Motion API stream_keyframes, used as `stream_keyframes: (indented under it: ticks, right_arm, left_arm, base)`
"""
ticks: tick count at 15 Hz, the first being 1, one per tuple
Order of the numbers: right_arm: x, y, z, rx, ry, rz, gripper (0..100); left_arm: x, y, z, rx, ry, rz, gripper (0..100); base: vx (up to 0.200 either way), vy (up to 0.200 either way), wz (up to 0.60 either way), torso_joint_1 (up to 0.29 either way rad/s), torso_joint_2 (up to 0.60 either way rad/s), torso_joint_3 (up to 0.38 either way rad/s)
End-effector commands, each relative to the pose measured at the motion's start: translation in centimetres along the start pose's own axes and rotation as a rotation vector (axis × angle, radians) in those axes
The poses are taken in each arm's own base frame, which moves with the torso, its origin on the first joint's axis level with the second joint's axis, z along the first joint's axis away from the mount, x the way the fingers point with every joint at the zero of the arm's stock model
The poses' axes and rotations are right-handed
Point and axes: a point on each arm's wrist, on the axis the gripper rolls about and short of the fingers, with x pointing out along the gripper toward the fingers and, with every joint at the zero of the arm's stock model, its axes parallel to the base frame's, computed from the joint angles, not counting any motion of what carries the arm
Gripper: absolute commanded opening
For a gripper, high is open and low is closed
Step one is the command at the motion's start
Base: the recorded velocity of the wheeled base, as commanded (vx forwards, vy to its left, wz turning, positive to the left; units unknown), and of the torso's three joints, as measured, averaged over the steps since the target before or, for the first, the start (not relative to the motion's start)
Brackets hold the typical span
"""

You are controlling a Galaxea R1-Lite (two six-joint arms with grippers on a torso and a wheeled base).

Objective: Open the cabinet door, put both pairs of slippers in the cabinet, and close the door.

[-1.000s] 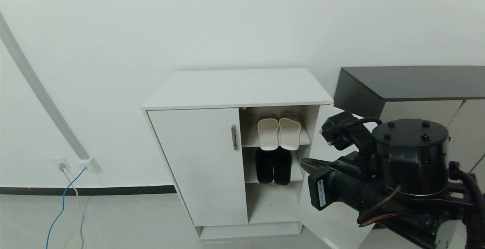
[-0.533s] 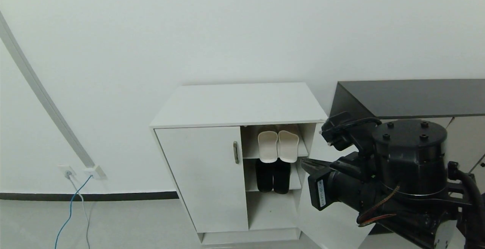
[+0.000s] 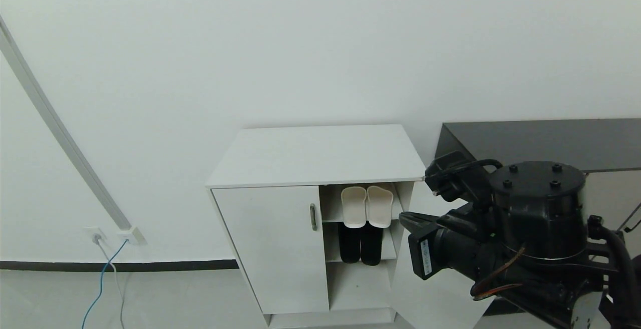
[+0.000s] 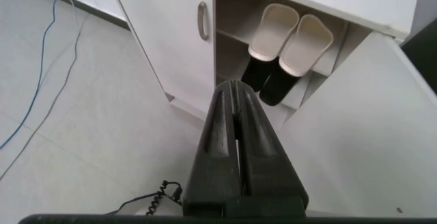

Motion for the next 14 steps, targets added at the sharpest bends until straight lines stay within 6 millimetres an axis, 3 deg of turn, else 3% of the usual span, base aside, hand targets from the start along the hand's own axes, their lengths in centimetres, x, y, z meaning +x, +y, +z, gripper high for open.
stream_keyframes:
  ticks: [1, 3, 10, 14]
  right_arm:
    - [0.06, -0.01, -0.08, -0.001, 0.003, -0.001, 0]
    - [0.06, -0.02, -0.17, -0.002, 0.006, -0.002, 0]
    - [0.31, -0.19, -0.44, -0.004, 0.018, -0.010, 0]
    - [0.69, -0.83, -0.44, 0.003, 0.021, -0.037, 0]
  left_arm:
    - [0.01, 0.00, -0.01, 0.000, 0.002, 0.000, 0]
    - [0.01, 0.00, -0.01, 0.000, 0.002, 0.000, 0]
    - [-0.01, 0.00, -0.01, 0.000, 0.000, 0.000, 0]
    - [0.01, 0.00, -0.01, 0.000, 0.002, 0.000, 0]
  base:
    - [0.000, 0.000, 0.00, 0.080, -0.19, -0.085]
    - [0.000, 0.000, 0.00, 0.013, -0.03, -0.013]
    - [0.000, 0.000, -0.60, 0.004, 0.00, 0.002]
    - [0.000, 0.000, 0.00, 0.000, 0.00, 0.000]
